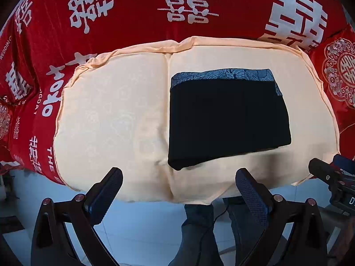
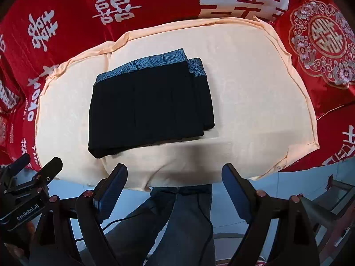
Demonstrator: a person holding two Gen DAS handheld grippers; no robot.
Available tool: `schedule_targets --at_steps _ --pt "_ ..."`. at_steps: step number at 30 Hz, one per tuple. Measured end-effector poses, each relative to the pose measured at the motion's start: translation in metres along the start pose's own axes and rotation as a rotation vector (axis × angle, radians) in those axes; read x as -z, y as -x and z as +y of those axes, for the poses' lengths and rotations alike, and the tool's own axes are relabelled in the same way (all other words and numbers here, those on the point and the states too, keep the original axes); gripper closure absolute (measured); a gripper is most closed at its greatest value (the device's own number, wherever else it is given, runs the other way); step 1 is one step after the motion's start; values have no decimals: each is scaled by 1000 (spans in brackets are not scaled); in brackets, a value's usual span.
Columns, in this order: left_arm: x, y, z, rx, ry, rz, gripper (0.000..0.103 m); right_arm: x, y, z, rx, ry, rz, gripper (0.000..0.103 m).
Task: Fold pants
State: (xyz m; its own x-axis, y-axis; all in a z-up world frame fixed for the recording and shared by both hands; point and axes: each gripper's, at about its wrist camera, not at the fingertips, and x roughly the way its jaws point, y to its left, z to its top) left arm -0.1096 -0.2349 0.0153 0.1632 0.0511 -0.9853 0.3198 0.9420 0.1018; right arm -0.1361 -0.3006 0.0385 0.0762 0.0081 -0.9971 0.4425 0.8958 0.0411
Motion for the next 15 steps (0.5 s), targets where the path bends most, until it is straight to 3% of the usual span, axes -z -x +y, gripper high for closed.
schedule_targets --at_steps 15 --pt "1 5 1 4 -6 2 1 -3 11 16 16 40 -21 14"
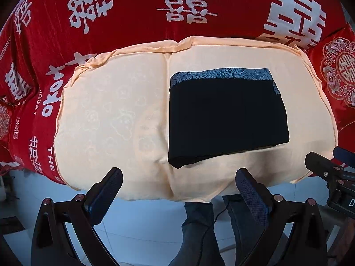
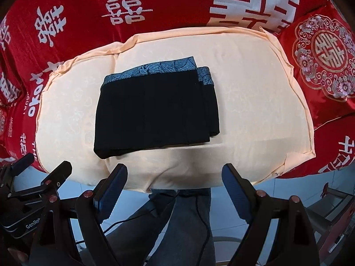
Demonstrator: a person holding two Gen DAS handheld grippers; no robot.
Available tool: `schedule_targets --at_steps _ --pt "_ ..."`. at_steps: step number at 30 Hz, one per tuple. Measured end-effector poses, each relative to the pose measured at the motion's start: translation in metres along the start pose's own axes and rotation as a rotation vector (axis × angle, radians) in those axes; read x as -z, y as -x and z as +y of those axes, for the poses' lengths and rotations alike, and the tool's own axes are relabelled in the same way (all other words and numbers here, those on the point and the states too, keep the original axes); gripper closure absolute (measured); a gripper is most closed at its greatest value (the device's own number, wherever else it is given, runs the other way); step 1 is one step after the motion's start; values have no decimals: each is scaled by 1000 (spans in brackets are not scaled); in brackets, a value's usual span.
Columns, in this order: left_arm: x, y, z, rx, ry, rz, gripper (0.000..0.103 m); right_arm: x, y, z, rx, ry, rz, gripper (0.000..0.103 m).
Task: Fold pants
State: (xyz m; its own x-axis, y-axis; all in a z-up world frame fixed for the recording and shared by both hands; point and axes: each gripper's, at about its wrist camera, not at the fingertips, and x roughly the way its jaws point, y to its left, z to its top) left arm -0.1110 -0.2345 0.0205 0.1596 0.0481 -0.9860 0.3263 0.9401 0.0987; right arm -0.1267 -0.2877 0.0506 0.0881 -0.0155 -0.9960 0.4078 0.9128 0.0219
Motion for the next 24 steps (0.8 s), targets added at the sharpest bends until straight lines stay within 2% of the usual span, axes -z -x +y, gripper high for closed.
schedule_targets --at_steps 24 --pt "-1 1 -6 2 -18 6 1 -2 0 0 15 1 -1 14"
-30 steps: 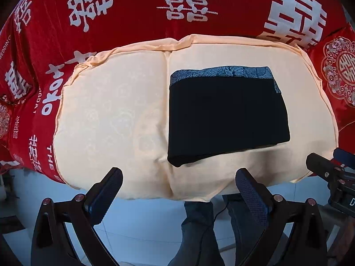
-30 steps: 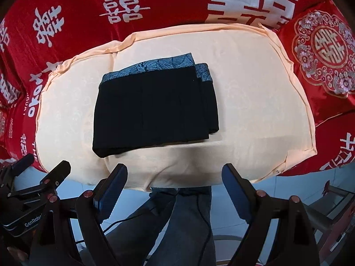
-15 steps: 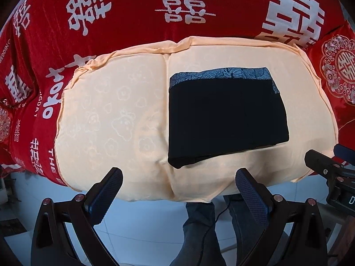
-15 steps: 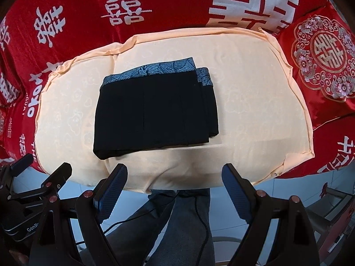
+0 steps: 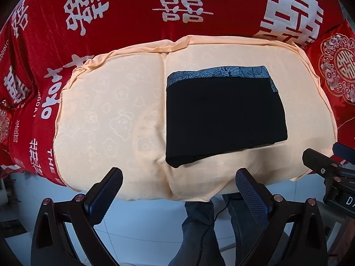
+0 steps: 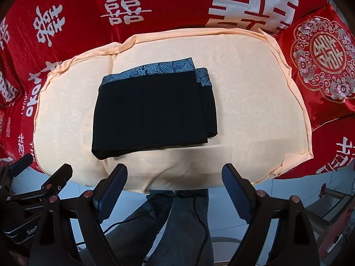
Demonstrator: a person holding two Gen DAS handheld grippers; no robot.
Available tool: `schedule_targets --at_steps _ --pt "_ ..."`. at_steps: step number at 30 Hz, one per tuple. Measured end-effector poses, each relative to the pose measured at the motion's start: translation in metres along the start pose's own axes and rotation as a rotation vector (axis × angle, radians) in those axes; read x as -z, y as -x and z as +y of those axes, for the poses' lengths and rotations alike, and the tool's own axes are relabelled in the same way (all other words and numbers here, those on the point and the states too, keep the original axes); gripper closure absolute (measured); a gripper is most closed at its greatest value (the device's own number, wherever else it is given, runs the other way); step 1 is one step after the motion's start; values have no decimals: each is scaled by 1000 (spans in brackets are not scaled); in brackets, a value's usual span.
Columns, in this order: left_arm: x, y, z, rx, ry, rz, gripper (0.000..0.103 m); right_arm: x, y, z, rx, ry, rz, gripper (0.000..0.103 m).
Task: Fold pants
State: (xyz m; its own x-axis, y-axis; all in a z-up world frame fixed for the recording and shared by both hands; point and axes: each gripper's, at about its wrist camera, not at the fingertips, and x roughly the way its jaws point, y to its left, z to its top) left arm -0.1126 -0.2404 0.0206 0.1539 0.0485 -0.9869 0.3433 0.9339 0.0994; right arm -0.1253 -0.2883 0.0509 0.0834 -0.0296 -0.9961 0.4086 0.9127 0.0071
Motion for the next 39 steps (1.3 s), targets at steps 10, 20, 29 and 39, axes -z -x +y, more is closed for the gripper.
schedule_targets --at_steps 10,20,29,39 --pt "0 0 -1 1 2 1 1 0 0 0 0 0 1 14" --pt "2 -1 -2 11 -7 0 1 0 -1 2 6 12 3 14" --pt "1 -3 0 11 -13 3 1 0 -4 6 14 22 7 14" --pt "1 -5 1 20 -15 3 1 -1 -5 8 21 23 6 14"
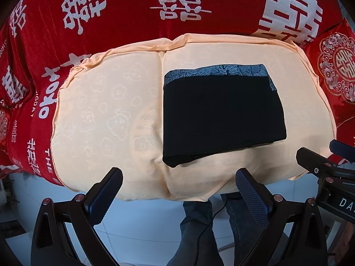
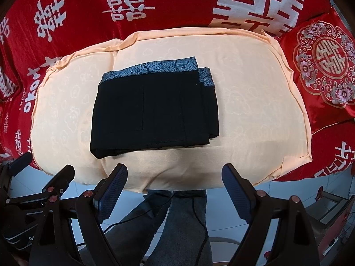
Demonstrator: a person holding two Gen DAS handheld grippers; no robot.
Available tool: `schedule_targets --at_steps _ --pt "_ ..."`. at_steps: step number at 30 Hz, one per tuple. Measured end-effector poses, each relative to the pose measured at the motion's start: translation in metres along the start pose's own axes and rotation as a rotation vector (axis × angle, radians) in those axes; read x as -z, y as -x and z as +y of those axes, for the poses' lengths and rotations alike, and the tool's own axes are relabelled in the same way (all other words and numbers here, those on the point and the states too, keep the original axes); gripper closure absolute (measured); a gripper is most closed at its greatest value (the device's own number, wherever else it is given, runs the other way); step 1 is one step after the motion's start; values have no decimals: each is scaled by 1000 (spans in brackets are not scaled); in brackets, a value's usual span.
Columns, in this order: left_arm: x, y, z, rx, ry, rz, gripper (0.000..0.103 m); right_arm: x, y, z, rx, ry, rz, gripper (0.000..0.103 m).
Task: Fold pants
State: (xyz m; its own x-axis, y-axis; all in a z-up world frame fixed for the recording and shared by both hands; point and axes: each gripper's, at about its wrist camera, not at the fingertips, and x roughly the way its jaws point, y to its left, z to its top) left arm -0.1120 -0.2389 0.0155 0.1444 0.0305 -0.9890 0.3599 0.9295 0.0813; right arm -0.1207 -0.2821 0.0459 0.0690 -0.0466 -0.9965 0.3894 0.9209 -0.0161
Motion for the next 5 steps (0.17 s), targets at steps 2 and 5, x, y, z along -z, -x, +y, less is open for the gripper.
schedule_targets --at_steps 2,5 --pt "0 0 2 15 -4 -9 1 -1 -1 -1 0 -2 0 14" --pt "-1 -2 3 27 -3 2 1 -2 -1 -2 0 0 2 14"
